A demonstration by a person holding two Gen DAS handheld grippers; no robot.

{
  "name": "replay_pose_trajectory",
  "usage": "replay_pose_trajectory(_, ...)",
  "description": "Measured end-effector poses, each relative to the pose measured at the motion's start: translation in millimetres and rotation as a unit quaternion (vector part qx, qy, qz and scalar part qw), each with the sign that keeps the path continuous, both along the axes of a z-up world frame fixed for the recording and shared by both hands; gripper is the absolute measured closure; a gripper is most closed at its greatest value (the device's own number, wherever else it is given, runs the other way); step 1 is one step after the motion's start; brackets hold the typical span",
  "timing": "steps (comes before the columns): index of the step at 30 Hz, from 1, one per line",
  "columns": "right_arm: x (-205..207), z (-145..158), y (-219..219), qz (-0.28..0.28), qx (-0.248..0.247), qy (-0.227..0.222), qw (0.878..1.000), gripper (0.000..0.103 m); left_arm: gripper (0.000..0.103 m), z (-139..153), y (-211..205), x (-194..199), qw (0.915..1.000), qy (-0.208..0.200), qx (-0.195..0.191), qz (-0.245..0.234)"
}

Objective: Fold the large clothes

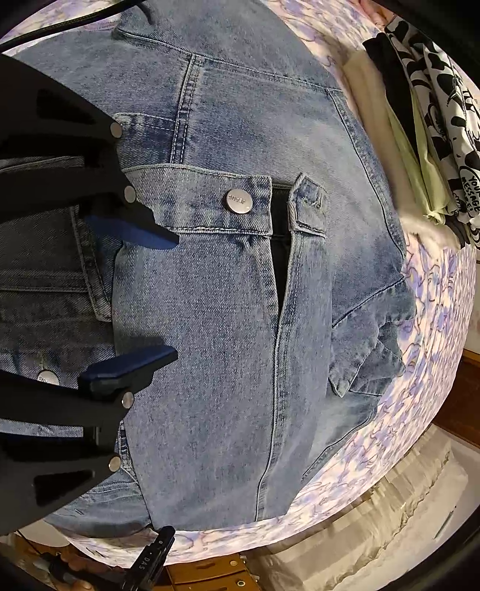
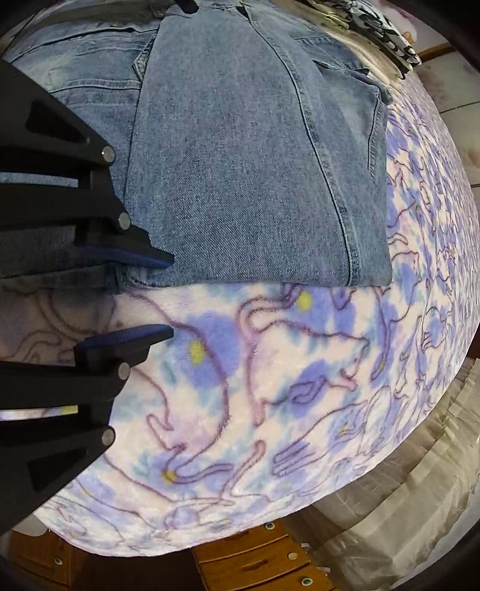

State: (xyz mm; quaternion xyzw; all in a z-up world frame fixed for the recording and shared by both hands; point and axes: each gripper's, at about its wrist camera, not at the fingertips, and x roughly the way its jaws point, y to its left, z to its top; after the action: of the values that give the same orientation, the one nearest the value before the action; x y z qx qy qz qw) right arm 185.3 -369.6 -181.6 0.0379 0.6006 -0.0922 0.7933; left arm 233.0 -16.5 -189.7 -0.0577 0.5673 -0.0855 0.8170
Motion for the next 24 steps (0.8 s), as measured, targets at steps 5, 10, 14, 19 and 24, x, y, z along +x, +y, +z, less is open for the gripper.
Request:
replay_pose_trajectory(5,0,-3,-3,-0.015,0.016,-0.006,1.000,0.071,0.043,5,-8,-3,1.0000,-0.003,0.009,0.001)
replay_pose_trajectory(10,-9,1,-4,-0.026,0.028,-0.016,0.999,0.070,0.036,18,-7,-13,0.9998,-0.007,0.019,0.002)
replay_pose_trajectory(14,-23,8,-2,-0.034,0.033,-0.031,0.998,0.070,0.032,33,-3,-24,0.9996,-0.015,0.024,0.002)
replay_pose_trajectory(19,-41,26,15,-0.040,0.030,-0.060,0.997,0.070,0.029,58,4,-44,0.9991,-0.027,0.033,0.001)
replay_pose_trajectory(24,-63,45,35,-0.034,0.028,-0.094,0.995,0.070,0.029,80,20,-71,0.9980,-0.045,0.043,0.003)
